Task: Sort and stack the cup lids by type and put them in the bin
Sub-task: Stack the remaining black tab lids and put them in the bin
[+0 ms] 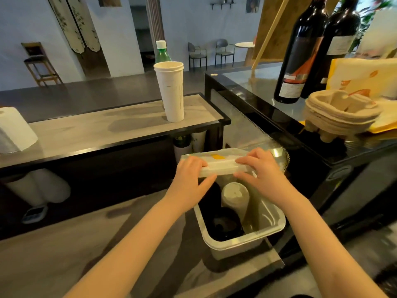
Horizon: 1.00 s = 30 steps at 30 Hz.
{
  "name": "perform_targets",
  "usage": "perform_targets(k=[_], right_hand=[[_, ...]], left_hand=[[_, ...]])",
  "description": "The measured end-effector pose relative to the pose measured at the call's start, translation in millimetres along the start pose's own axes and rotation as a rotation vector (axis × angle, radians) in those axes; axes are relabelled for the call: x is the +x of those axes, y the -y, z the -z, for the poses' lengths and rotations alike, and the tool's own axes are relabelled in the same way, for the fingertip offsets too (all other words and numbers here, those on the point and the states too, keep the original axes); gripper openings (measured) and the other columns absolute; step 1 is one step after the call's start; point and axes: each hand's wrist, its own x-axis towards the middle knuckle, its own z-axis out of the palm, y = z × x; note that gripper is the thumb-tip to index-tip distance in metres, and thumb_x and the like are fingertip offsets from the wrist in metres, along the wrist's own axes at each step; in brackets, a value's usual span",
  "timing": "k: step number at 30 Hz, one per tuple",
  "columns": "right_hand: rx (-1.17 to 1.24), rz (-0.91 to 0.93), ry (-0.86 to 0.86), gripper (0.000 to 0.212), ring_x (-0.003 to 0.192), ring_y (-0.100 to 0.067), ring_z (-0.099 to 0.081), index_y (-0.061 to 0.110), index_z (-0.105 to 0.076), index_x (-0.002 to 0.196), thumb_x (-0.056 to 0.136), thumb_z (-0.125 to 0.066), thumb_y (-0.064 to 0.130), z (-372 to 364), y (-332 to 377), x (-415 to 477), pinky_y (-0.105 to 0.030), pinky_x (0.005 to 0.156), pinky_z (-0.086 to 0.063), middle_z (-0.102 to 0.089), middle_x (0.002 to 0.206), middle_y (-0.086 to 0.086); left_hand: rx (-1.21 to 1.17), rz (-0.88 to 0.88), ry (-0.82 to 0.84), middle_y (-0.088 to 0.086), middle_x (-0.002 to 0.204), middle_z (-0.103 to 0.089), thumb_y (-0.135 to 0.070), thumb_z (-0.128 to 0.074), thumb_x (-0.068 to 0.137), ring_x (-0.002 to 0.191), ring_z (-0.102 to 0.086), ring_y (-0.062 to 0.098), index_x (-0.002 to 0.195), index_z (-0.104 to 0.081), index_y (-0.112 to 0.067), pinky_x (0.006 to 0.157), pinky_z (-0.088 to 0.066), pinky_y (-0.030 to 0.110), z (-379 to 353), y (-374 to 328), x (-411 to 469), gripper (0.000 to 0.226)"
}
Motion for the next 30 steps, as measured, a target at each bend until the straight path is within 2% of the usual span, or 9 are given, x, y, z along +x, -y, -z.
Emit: perform_targets(k=[4,9,13,16,19,22,25,30], right_hand=[[-0.047,0.003,-0.013,0.038,0.102,-0.008,-0.035,0.014,-0.066,0.115,0.080,-0.072,0.028,-10,-9,-42,-0.026,0.090,-0.036,-0.044,0.103,0.007],[-0.074,-0.063,-0.008,0.039,0.110,-0.013,-0.037,0.018,-0.065,0.116,0.078,-0.074,0.025,-27,-21,-90,-0.029,0.095,-0.034,-0.045,0.109,0.006],[-0.179,-0.101,0.027,0.039,0.096,-0.027,-0.056,0.021,-0.068,0.107,0.071,-0.080,0.028,-48,-37,-116,-0.052,0.084,-0.047,-0.058,0.102,-0.002],[-0.165,-0.098,0.038,0.036,0.089,-0.028,-0.060,0.016,-0.071,0.100,0.067,-0.083,0.023,-55,-47,-128,-0.046,0.078,-0.052,-0.061,0.096,-0.005],[-0.155,-0.127,0.074,0.039,0.096,-0.022,-0.056,0.019,-0.070,0.104,0.067,-0.083,0.022,-55,-50,-133,-0.034,0.087,-0.046,-0.059,0.102,-0.002],[-0.131,-0.159,0.091,0.043,0.101,-0.020,-0.050,0.023,-0.068,0.108,0.068,-0.082,0.023,-58,-53,-135,-0.032,0.092,-0.041,-0.052,0.107,0.003],[-0.080,-0.186,0.023,0.038,0.103,-0.024,-0.051,0.018,-0.071,0.104,0.068,-0.081,0.012,-63,-56,-136,-0.029,0.098,-0.027,-0.051,0.107,0.002],[-0.071,-0.202,0.005,0.036,0.103,-0.031,-0.058,0.014,-0.073,0.102,0.067,-0.081,0.008,-70,-63,-126,-0.033,0.101,-0.025,-0.059,0.109,-0.008]], left_hand=[[0.038,-0.014,0.086,-0.002,0.119,-0.044,-0.036,-0.056,0.090,0.110,-0.036,0.012,0.117,-0.051,-0.015,0.091,-0.033,0.021,-17,-5,-32,0.035],[0.095,-0.018,0.201,0.000,0.124,-0.041,-0.039,-0.056,0.089,0.118,-0.032,0.017,0.116,-0.050,-0.016,0.101,-0.035,0.033,-43,-8,-62,0.036],[0.175,0.008,0.224,0.000,0.127,-0.042,-0.040,-0.055,0.088,0.121,-0.032,0.020,0.116,-0.052,-0.016,0.101,-0.035,0.035,-68,-11,-84,0.037],[0.222,0.045,0.303,0.000,0.132,-0.039,-0.039,-0.051,0.090,0.126,-0.029,0.021,0.119,-0.049,-0.017,0.102,-0.032,0.035,-83,-14,-96,0.037],[0.296,0.056,0.373,-0.001,0.137,-0.033,-0.039,-0.051,0.089,0.129,-0.024,0.022,0.125,-0.044,-0.018,0.111,-0.022,0.046,-91,-15,-102,0.042],[0.323,0.032,0.368,-0.001,0.141,-0.032,-0.036,-0.052,0.089,0.136,-0.019,0.021,0.124,-0.045,-0.019,0.115,-0.008,0.054,-90,-12,-101,0.039],[0.298,-0.013,0.415,-0.003,0.152,-0.025,-0.036,-0.051,0.091,0.145,-0.007,0.019,0.124,-0.045,-0.017,0.118,-0.004,0.045,-89,-7,-94,0.038],[0.324,-0.044,0.372,-0.004,0.147,-0.035,-0.041,-0.054,0.088,0.142,-0.020,0.018,0.119,-0.049,-0.017,0.115,-0.015,0.035,-92,-1,-83,0.040]])
